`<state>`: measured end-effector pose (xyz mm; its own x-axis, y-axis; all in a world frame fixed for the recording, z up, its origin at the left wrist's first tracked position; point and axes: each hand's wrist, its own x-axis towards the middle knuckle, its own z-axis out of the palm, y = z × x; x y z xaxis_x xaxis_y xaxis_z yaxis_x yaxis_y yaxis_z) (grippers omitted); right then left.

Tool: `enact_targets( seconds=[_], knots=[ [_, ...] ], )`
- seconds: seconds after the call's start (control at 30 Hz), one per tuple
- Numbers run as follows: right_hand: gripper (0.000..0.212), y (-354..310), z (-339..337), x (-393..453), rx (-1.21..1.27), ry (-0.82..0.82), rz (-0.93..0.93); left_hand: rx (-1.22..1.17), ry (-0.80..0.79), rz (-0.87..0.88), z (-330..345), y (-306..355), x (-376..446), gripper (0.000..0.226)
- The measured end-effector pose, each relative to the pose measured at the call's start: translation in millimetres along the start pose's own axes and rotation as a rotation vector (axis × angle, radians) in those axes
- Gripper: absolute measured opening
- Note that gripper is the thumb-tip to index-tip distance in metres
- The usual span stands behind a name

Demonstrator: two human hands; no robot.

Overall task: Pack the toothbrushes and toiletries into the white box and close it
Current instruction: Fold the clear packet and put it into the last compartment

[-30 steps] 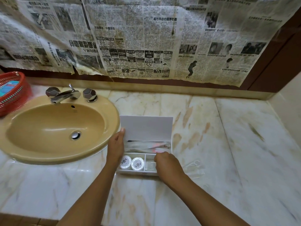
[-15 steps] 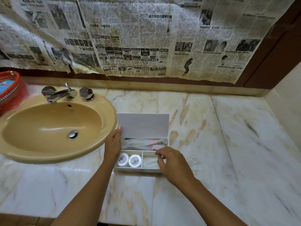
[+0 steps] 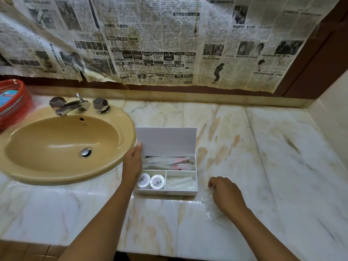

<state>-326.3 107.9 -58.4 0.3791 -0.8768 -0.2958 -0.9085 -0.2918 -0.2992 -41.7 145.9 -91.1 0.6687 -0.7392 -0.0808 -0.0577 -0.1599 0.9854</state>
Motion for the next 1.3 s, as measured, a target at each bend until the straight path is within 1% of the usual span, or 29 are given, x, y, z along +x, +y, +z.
enact_targets(
  seconds=[0.07,0.2,0.33,0.4,0.47,0.53,0.63,0.73,0.9,1.03,1.1,1.13,1.2,1.3],
  knots=[
    [0.037,1.4,1.5,3.0,0.007,0.033,0.017,-0.017,0.006,-0.003,0.9,-0.1,-1.5,0.031],
    [0.035,0.2,0.9,5.2,0.008,0.047,0.023,-0.032,0.009,-0.012,0.6,-1.1,-3.4,0.033],
    [0.023,-8.4,-10.8,5.4,0.081,0.144,-0.012,-0.059,0.013,-0.017,1.8,5.2,-7.4,0.029],
    [0.015,-17.3,-20.0,3.4,0.134,0.218,-0.060,-0.068,0.014,-0.019,2.5,6.3,-8.0,0.029],
    [0.009,-29.6,-29.7,0.5,0.195,0.294,-0.146,-0.078,0.019,-0.019,3.1,7.4,-8.3,0.029],
    [0.007,-44.4,-36.5,-1.8,0.265,0.323,-0.233,-0.082,0.027,-0.017,3.9,9.5,-9.3,0.030],
    [0.006,-64.7,-35.2,-1.0,0.308,0.293,-0.324,-0.077,0.030,-0.016,4.0,10.2,-9.6,0.031],
    [0.011,-77.3,-21.5,5.6,0.255,0.212,-0.356,-0.086,0.024,-0.022,3.1,7.9,-8.2,0.032],
    [0.022,-87.0,5.0,21.4,0.106,0.033,-0.300,-0.088,0.020,-0.017,3.1,8.1,-8.6,0.030],
    [0.025,-90.8,19.8,27.8,0.133,-0.047,-0.283,-0.079,0.029,-0.024,3.3,10.0,-8.4,0.030],
    [0.020,-91.0,25.4,28.2,0.132,-0.088,-0.275,-0.080,0.036,-0.015,4.5,12.6,-10.0,0.030],
    [0.017,-90.4,25.8,27.7,0.127,-0.099,-0.273,-0.080,0.036,-0.014,4.7,12.9,-10.1,0.030],
    [0.019,-88.8,21.6,25.8,0.144,-0.097,-0.268,-0.084,0.030,-0.020,4.1,11.8,-9.9,0.030],
    [0.022,-83.9,16.1,23.4,0.178,-0.041,-0.259,-0.085,0.028,-0.016,3.7,10.8,-8.7,0.030]
  ],
)
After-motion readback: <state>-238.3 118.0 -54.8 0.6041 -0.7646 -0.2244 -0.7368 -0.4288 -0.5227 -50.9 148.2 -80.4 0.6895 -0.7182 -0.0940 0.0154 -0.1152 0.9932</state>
